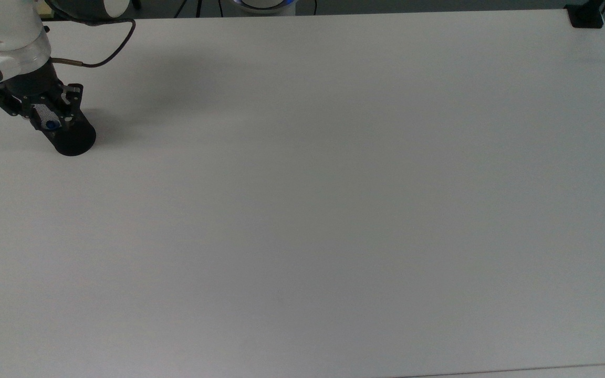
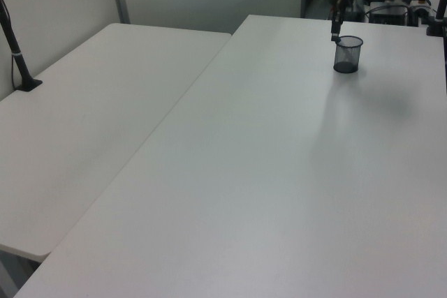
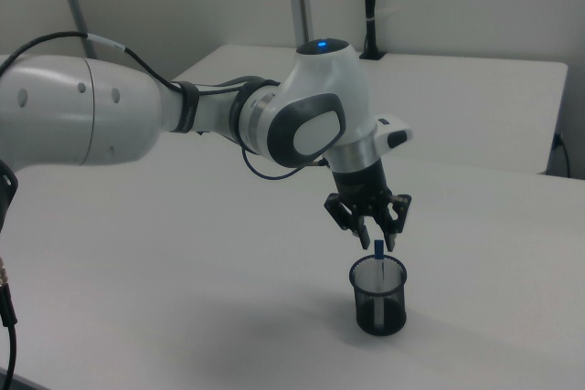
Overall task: Remove the marker
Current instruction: 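Close the gripper on the marker's blue cap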
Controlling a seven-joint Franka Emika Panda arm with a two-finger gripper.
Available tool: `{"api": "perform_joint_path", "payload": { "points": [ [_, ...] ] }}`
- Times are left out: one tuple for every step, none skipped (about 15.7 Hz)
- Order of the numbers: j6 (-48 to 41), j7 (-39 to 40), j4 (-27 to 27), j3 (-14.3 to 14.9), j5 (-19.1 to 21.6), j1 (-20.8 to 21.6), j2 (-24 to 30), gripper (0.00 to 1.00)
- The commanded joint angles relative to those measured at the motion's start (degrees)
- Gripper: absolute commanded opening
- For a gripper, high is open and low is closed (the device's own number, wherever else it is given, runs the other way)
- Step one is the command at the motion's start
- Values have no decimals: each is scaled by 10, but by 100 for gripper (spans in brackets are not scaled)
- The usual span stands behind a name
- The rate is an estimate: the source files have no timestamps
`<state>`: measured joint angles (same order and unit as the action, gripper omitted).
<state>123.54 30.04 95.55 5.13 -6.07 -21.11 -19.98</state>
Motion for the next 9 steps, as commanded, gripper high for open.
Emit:
{"api": "perform_joint_path", "payload": {
  "points": [
    [12,20,16,2,-6,-3,3,25],
    [12,20,16,2,-6,-3,2,20],
    [12,20,16,1,-6,-3,2,15],
    [12,20,15,2,-6,-3,2,13],
    [11,21,15,1,-5,-4,3,10],
    [9,21,14,2,-4,-4,4,8],
    [7,20,12,3,-4,-4,6,8],
    [6,20,11,3,-3,-4,8,8],
    [4,20,10,3,-3,-5,11,8]
  ]
}}
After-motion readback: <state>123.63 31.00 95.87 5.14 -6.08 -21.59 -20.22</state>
